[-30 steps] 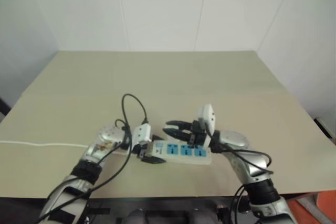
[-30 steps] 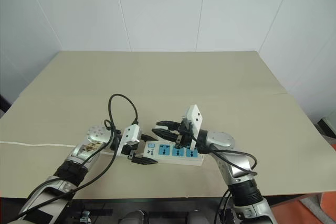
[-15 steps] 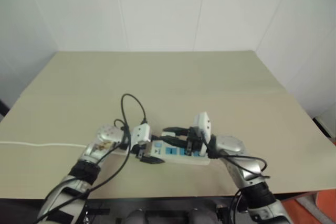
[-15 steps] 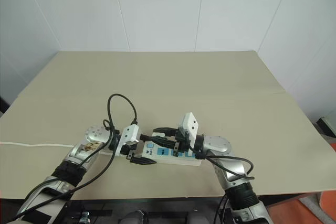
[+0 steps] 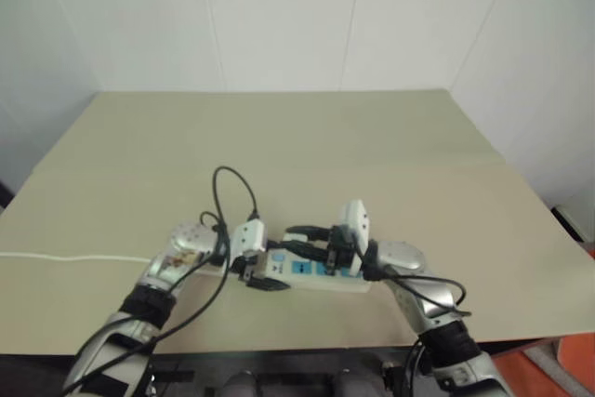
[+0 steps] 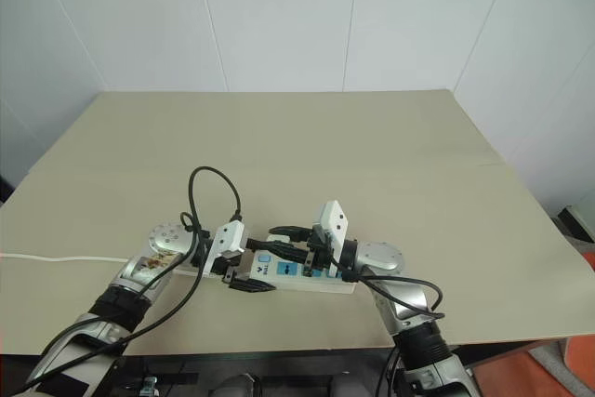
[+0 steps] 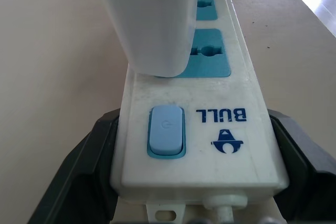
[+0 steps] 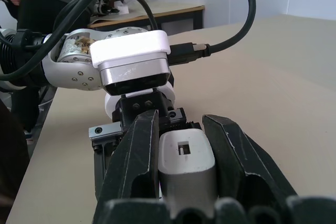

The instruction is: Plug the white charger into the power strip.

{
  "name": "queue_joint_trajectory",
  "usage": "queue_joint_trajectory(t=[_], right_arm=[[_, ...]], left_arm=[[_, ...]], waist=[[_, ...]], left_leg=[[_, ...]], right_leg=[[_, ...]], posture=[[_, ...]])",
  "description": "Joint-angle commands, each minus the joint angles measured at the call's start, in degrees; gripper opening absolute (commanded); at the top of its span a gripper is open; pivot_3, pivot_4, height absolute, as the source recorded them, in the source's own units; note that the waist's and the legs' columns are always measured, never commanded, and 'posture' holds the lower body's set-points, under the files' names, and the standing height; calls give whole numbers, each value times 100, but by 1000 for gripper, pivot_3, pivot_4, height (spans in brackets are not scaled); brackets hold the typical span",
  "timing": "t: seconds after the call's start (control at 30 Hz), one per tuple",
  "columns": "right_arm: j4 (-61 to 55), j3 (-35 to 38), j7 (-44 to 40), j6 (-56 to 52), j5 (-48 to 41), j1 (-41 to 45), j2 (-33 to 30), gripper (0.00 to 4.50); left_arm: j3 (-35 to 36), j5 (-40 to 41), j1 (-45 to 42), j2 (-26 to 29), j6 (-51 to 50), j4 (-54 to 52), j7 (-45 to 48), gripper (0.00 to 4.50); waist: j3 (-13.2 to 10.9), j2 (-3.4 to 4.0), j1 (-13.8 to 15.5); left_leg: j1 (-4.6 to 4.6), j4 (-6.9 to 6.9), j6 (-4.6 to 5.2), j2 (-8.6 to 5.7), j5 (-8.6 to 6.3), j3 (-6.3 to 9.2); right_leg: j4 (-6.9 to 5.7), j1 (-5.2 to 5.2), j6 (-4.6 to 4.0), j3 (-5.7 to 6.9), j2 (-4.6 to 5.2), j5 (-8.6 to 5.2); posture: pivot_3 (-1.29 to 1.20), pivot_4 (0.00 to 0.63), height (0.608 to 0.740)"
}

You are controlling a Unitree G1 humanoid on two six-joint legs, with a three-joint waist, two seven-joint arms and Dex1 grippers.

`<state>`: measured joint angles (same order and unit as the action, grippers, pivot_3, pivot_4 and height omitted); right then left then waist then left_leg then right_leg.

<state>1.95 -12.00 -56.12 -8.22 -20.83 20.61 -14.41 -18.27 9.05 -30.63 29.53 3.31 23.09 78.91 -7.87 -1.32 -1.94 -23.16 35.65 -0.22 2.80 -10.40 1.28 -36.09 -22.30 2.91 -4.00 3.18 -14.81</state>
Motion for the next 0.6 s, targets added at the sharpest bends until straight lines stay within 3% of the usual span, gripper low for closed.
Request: queue_joint_trajectory(t=[0.03,0.6], right_arm=[[89,94,5,140,92,56,-82,1194],[192,51,-251,326,228,18,-583,1194]], left_arm=[[-192,-336,164,205,-95,74,100,3307],[-186,-350,102,120,-31,214,15,3307]], waist=[[0,0,-6],[0,0,-8]], left_leg=[[0,0,0,0,0,0],[2,1,0,0,0,0]], right_leg=[[0,0,0,0,0,0],[0,4,1,0,1,-1]], posture=[[0,150,740],[0,150,740]])
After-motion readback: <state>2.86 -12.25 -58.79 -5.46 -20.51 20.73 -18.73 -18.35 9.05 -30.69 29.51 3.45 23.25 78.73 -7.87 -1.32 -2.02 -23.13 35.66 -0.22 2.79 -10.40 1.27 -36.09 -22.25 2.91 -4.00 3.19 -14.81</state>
